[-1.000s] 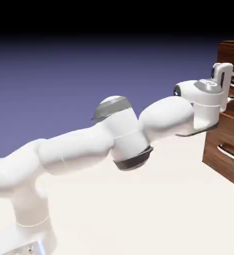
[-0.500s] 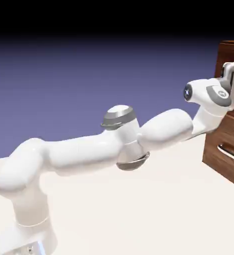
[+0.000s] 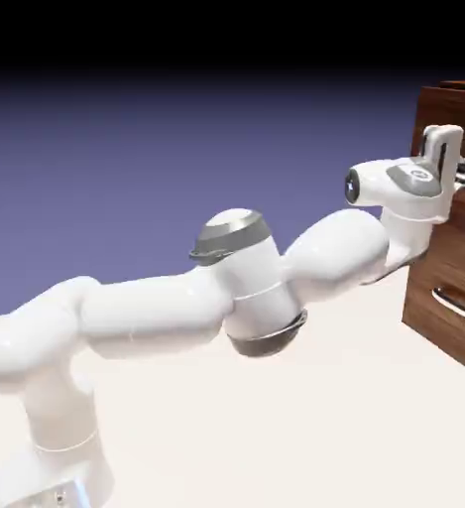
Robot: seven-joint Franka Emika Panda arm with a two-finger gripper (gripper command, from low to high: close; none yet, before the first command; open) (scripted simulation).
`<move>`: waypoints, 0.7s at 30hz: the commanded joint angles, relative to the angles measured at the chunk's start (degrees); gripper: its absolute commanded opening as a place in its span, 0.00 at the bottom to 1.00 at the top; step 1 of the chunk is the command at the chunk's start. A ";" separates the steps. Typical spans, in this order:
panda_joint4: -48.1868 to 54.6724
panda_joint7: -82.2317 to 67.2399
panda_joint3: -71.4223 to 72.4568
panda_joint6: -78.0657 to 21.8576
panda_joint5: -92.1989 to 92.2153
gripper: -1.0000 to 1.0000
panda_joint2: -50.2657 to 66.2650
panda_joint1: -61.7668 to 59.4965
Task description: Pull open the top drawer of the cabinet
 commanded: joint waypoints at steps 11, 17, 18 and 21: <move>-22.84 6.26 5.35 -8.03 -1.55 0.00 -3.28 -15.18; -35.30 8.74 9.62 -12.01 -1.25 0.00 -4.46 -24.26; -37.37 9.08 10.44 -12.63 -1.12 0.00 -4.58 -25.84; -43.60 9.96 13.10 -14.43 -0.57 0.00 -4.74 -30.70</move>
